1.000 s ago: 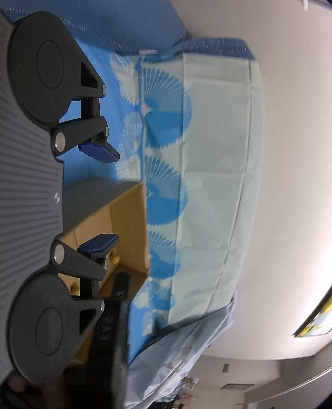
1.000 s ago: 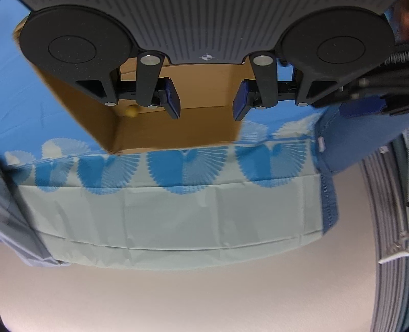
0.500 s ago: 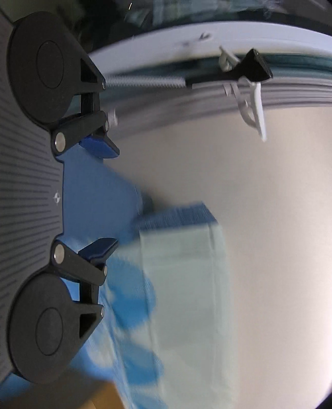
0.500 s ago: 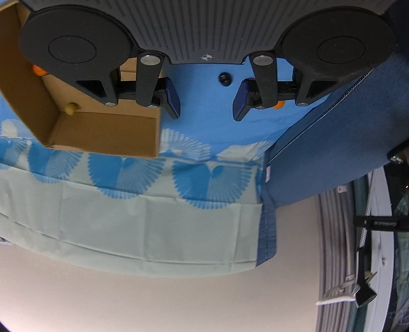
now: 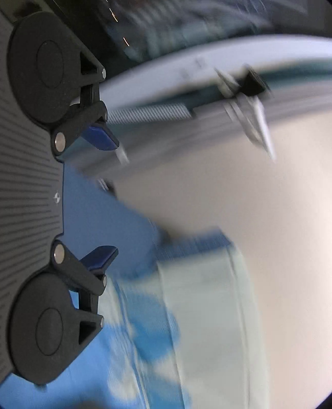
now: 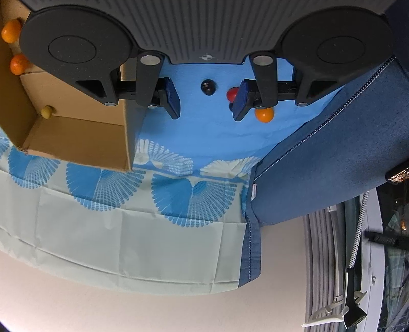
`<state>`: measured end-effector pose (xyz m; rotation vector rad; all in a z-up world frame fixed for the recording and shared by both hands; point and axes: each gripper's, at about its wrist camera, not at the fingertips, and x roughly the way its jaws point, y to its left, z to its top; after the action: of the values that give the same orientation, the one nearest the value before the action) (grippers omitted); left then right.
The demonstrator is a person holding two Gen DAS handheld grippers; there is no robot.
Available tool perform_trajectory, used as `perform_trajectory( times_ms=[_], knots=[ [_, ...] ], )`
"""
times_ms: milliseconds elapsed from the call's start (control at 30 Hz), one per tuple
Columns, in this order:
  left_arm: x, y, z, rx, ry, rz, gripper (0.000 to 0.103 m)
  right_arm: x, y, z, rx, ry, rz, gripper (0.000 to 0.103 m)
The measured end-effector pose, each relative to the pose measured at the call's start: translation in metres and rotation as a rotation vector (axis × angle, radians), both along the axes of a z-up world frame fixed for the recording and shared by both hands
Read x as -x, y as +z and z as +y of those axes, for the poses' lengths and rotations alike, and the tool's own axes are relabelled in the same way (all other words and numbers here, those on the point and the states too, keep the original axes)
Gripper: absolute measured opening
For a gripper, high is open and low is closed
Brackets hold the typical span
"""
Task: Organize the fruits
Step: 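Move both open tools back toward the fruit cluster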
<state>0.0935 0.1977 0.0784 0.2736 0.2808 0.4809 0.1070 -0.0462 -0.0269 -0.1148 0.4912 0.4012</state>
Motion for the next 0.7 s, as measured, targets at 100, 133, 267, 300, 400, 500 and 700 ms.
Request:
perform_trajectory(
  times_ms=[100,133,267,300,400,500,700],
  knots=[
    [-0.013,0.001,-0.020,-0.012,-0.037,-0.020,0.089,-0.002,-0.004,0.005,0.010,0.012,0.010,0.048],
    [-0.018,0.002,-0.020,0.011,-0.035,-0.015,0.089,-0.002,-0.004,0.006,0.011,0.015,0.010,0.048],
    [-0.029,0.000,-0.020,0.050,-0.032,0.018,0.089,-0.003,-0.007,0.008,0.015,0.025,0.016,0.048],
    [-0.032,-0.003,-0.024,0.054,-0.045,0.019,0.089,-0.004,-0.008,0.008,0.017,0.025,0.020,0.048],
    [-0.041,-0.010,-0.033,0.089,-0.077,0.033,0.089,-0.007,-0.011,0.011,0.026,0.029,0.032,0.048],
    [-0.047,-0.019,-0.032,0.117,-0.053,0.013,0.088,-0.008,-0.013,0.014,0.032,0.034,0.036,0.048],
    [-0.050,-0.005,-0.006,-0.018,0.073,-0.044,0.089,-0.014,-0.019,0.018,0.036,0.038,0.058,0.048]
  ],
)
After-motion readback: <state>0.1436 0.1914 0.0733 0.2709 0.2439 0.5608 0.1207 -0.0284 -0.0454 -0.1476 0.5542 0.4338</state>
